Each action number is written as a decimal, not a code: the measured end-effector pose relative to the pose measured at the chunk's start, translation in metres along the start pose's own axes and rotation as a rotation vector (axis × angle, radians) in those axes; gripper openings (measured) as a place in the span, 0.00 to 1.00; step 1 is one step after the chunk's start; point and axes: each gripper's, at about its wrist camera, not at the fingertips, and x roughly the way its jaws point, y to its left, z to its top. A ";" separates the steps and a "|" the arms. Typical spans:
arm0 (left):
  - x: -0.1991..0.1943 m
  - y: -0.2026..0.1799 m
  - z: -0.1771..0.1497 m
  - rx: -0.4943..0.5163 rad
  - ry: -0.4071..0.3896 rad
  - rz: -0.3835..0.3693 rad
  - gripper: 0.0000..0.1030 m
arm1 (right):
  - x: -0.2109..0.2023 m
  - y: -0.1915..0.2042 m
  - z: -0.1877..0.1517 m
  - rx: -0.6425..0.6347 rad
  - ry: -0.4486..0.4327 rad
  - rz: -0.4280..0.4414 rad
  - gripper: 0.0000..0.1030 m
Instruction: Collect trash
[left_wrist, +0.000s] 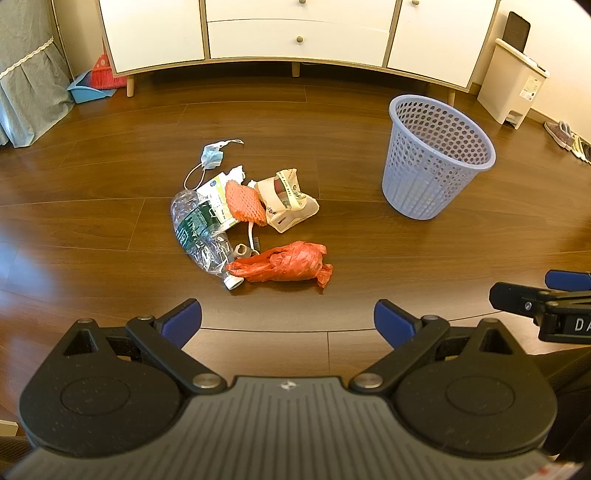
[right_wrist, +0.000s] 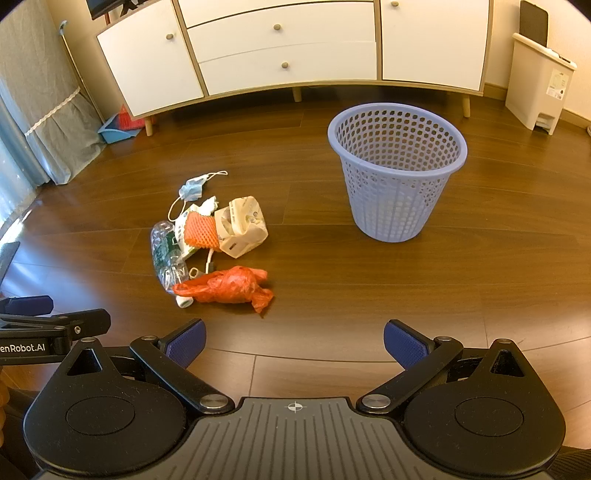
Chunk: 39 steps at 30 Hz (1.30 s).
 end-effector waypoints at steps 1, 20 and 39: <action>0.000 0.000 0.000 -0.001 0.001 0.001 0.96 | 0.000 0.000 0.000 0.000 0.000 0.001 0.98; 0.000 0.001 0.003 -0.013 0.019 0.008 0.96 | 0.000 0.003 -0.005 -0.003 0.003 -0.005 0.98; 0.004 0.004 0.010 -0.030 0.032 0.006 0.96 | 0.007 0.001 0.003 -0.008 0.008 -0.003 0.98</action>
